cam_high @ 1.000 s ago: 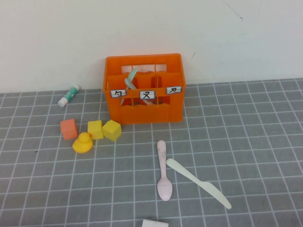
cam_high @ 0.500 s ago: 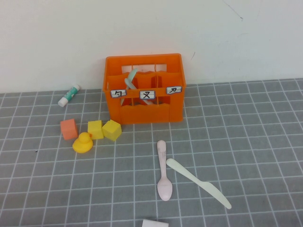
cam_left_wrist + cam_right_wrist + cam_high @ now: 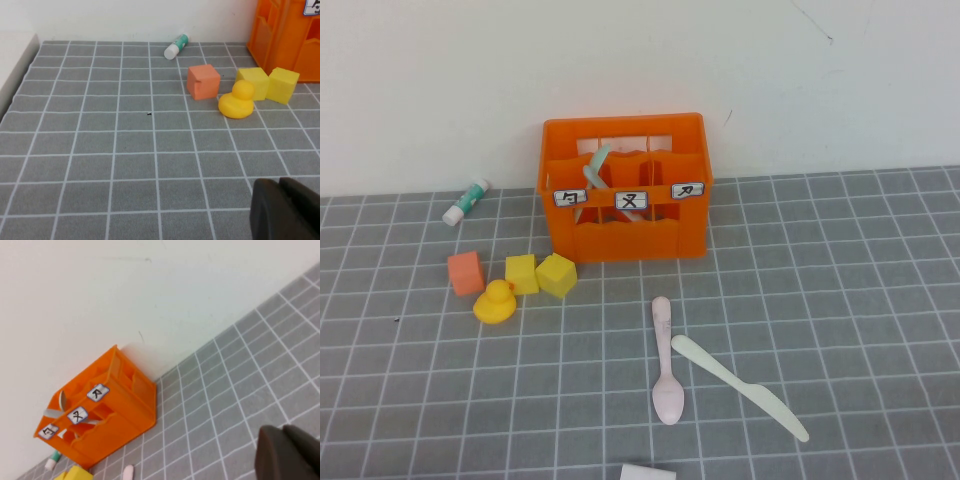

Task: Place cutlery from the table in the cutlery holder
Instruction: Pick up the spoon

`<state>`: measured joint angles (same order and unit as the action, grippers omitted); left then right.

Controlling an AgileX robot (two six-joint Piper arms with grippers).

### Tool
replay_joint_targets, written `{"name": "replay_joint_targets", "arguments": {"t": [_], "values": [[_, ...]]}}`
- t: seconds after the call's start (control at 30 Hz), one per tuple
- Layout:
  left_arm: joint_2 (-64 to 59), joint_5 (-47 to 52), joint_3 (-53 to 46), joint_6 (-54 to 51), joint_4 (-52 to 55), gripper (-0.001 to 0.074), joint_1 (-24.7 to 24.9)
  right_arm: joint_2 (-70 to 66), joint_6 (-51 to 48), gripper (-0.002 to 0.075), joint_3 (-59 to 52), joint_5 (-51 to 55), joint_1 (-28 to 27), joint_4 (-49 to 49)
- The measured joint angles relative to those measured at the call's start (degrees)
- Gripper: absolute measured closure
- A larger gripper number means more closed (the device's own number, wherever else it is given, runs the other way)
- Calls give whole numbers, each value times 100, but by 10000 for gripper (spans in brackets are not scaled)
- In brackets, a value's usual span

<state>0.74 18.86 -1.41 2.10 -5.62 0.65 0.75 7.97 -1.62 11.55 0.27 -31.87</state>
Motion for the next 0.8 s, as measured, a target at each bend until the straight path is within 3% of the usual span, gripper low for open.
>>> {"name": "replay_joint_targets", "arguments": {"t": [0.17, 0.33, 0.53, 0.8], "values": [[0, 0, 0, 0, 0, 736, 0, 0, -129, 729, 0, 84, 0, 0], [0, 0, 0, 0, 0, 736, 0, 0, -1006, 729, 236, 1047, 0, -11], [0, 0, 0, 0, 0, 736, 0, -405, -2354, 729, 1647, 1967, 0, 175], [0, 0, 0, 11, 0, 736, 0, -2845, -3431, 729, 3763, 3917, 0, 334]]}}
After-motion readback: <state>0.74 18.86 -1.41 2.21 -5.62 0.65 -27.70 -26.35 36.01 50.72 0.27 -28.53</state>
